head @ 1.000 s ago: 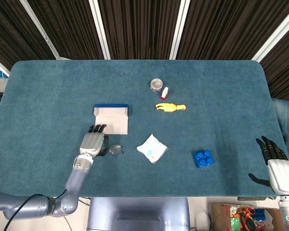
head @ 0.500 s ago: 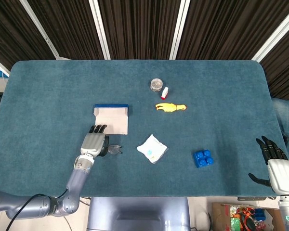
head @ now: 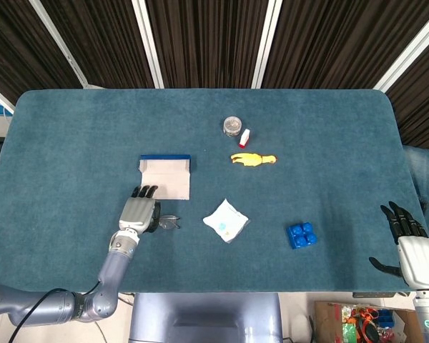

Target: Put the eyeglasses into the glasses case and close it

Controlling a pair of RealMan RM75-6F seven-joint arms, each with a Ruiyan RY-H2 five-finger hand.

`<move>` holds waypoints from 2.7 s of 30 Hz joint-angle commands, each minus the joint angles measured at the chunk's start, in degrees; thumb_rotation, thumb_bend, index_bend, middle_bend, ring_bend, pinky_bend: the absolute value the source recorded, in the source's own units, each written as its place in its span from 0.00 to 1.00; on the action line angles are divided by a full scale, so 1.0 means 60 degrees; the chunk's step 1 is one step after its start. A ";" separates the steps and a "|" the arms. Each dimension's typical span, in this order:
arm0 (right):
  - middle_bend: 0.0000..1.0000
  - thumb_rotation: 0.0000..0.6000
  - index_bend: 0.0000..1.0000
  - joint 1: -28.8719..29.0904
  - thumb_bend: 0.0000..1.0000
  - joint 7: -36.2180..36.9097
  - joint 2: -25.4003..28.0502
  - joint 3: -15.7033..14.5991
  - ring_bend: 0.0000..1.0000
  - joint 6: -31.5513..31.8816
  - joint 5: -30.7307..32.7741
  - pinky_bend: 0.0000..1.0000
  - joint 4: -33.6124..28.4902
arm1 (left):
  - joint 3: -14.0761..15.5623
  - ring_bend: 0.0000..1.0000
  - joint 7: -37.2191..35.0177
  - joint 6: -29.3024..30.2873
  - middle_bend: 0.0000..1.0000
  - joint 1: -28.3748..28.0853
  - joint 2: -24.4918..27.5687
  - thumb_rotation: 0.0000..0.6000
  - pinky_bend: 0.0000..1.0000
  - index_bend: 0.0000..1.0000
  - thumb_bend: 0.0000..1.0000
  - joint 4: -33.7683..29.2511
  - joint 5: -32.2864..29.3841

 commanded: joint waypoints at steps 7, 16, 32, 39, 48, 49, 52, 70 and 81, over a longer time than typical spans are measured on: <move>0.00 1.00 0.01 0.0003 0.02 -0.0026 -0.0004 0.0007 0.08 -0.0018 0.0033 0.19 -0.0007 | -0.0021 0.00 0.0146 0.0033 0.09 0.0004 0.0023 1.00 0.00 0.59 0.40 0.0042 -0.0104; 0.00 1.00 0.01 -0.0009 0.03 -0.0024 -0.0017 0.0038 0.08 -0.0011 0.0112 0.19 -0.0050 | -0.0135 0.00 0.0246 0.0154 0.09 -0.0001 0.0092 1.00 0.00 0.61 0.41 -0.0073 -0.0166; 0.00 1.00 0.01 0.0002 0.03 0.0052 0.0031 0.0022 0.08 -0.0102 0.0153 0.19 -0.0120 | -0.1228 0.00 0.1714 0.0670 0.09 -0.1018 -0.0250 1.00 0.00 0.63 0.42 0.0633 -0.1196; 0.00 1.00 0.01 -0.0002 0.03 0.0074 0.0042 0.0031 0.08 -0.0132 0.0211 0.19 -0.0157 | -0.1819 0.00 0.2335 0.0593 0.07 -0.1808 -0.0967 1.00 0.00 0.63 0.42 0.2092 -0.1627; 0.00 1.00 0.01 0.0006 0.03 0.0125 0.0074 0.0035 0.08 -0.0196 0.0269 0.19 -0.0198 | -0.1978 0.00 0.2000 0.0011 0.06 -0.2132 -0.1418 1.00 0.00 0.63 0.42 0.3442 -0.1325; 0.00 1.00 0.01 0.0007 0.03 0.0130 0.0078 0.0034 0.08 -0.0203 0.0274 0.19 -0.0202 | -0.2031 0.00 0.1932 -0.0109 0.06 -0.2157 -0.1452 1.00 0.00 0.63 0.42 0.3585 -0.1351; 0.00 1.00 0.01 0.0007 0.03 0.0138 0.0084 0.0038 0.08 -0.0213 0.0291 0.19 -0.0219 | -0.2185 0.00 0.1734 -0.0485 0.06 -0.2262 -0.1568 1.00 0.00 0.63 0.42 0.4057 -0.1397; 0.00 1.00 0.01 0.0034 0.03 0.0229 0.0106 0.0120 0.08 -0.0359 0.0558 0.19 -0.0307 | -0.2607 0.00 0.1229 -0.2002 0.06 -0.2912 -0.2623 1.00 0.00 0.63 0.42 0.7296 -0.1445; 0.00 1.00 0.01 0.0035 0.03 0.0202 0.0117 0.0145 0.08 -0.0417 0.0678 0.19 -0.0363 | -0.2804 0.00 0.0880 -0.2771 0.06 -0.3306 -0.3404 1.00 0.00 0.63 0.42 0.9144 -0.1105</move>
